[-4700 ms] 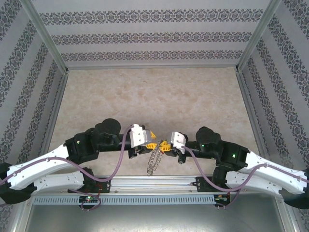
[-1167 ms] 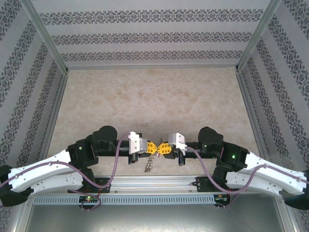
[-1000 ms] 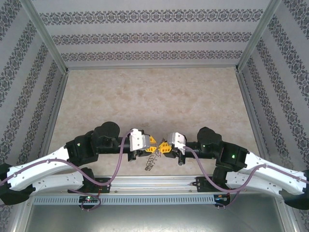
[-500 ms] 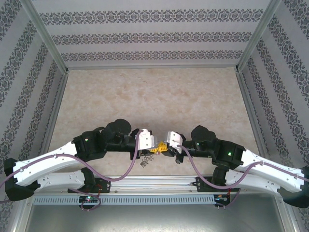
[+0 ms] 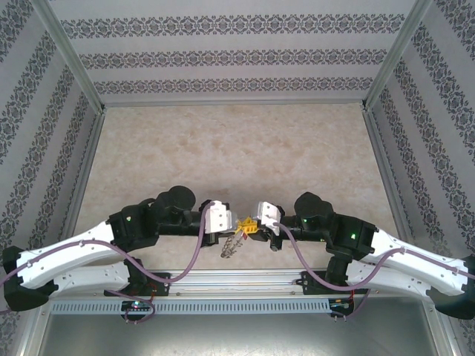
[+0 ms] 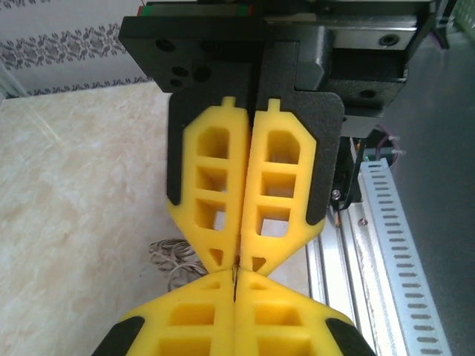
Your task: Put the keys on the keyring
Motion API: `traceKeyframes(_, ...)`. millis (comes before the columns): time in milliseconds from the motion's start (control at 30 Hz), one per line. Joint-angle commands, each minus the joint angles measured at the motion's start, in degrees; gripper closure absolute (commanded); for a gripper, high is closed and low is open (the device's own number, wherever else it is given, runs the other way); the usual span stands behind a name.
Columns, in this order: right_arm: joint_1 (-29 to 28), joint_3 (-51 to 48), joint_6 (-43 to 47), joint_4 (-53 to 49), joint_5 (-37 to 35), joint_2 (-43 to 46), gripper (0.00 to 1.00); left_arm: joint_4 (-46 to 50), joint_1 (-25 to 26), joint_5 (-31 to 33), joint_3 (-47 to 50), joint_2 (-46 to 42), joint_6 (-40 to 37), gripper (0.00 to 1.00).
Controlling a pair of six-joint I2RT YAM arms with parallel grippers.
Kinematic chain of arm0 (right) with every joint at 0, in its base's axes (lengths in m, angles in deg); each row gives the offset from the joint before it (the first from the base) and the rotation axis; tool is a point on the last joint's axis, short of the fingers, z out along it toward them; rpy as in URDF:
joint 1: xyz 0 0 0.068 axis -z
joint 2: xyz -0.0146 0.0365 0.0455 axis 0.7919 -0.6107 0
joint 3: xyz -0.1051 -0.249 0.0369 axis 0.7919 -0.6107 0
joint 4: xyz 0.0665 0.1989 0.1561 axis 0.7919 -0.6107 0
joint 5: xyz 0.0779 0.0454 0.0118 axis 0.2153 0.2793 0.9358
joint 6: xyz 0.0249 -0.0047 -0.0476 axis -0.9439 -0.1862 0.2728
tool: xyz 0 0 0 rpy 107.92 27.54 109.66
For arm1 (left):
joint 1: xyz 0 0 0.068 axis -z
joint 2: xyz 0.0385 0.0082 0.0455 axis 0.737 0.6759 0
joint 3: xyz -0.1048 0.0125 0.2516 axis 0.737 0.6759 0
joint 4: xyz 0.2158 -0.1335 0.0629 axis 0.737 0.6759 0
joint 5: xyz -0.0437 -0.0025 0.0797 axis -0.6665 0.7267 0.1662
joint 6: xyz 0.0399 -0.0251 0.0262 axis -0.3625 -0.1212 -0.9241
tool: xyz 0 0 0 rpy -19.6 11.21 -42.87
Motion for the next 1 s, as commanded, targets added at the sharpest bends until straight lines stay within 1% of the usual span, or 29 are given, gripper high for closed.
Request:
traceKeyframes(0,0.2,-0.8,-1.8,3.4,2.0,1.2,0.83,-7.5,0.5,-2.1,2.9,-2.9,3.9,1.0)
traceKeyframes(167,0.2,-2.2,-3.5,4.4,3.0,1.3,0.82,-14.3,0.4,-3.9,6.4,-4.7,6.6,1.0)
traceKeyframes(433,0.1,-2.7,-3.8,5.0,4.4,1.3,0.8,-18.1,0.4,-4.7,7.3,-6.7,7.8,1.0)
traceKeyframes(667,0.2,-2.9,-3.6,5.7,5.1,2.1,0.8,-23.3,0.4,-6.1,9.4,-7.5,9.3,1.0)
traceKeyframes(967,0.1,-4.7,-3.1,7.9,4.8,6.1,0.83,-25.3,0.4,-7.2,10.4,-7.1,10.5,1.0)
